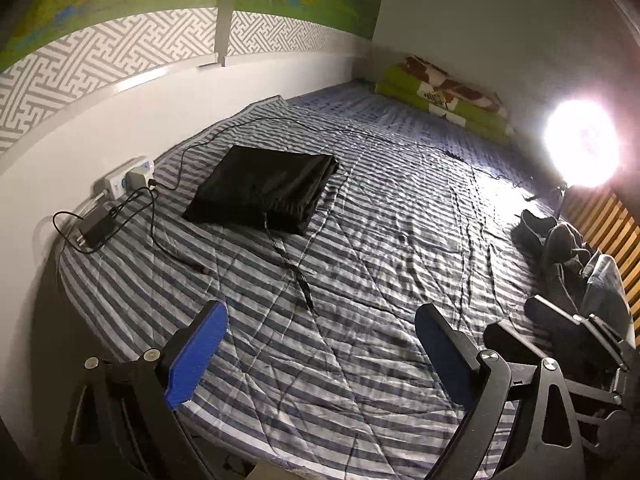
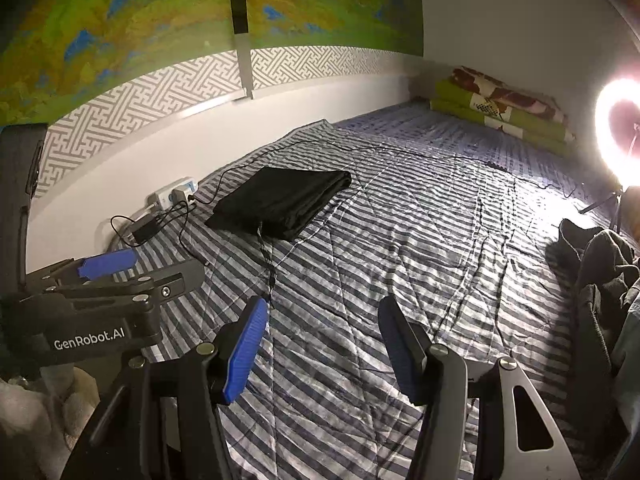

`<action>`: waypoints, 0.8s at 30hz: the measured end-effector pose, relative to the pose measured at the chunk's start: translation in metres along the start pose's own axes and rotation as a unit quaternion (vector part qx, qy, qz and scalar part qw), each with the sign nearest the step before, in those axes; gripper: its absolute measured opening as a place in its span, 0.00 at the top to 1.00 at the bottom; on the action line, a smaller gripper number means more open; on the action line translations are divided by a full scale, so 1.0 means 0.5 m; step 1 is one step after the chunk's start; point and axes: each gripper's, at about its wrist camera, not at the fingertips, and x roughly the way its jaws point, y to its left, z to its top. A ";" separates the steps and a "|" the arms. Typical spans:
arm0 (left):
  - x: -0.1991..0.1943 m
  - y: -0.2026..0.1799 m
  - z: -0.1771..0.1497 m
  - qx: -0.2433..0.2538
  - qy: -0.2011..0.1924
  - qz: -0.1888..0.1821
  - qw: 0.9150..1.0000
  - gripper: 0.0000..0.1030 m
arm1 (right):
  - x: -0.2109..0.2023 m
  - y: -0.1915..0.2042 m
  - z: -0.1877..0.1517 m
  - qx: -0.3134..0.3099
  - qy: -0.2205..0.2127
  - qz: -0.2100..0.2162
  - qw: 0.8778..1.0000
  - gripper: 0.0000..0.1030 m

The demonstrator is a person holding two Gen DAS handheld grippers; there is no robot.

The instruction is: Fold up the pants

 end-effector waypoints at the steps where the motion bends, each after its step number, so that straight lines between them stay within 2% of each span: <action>1: 0.000 0.000 0.000 0.000 -0.001 0.001 1.000 0.06 | 0.003 -0.001 0.000 0.002 0.002 0.001 1.000 0.47; 13: 0.008 -0.001 0.002 -0.001 -0.002 0.017 1.000 0.06 | 0.013 -0.010 -0.009 0.013 0.013 0.007 1.000 0.47; 24: 0.014 0.001 0.003 0.001 0.002 0.016 1.000 0.05 | 0.008 -0.013 -0.008 0.017 0.011 0.004 1.000 0.47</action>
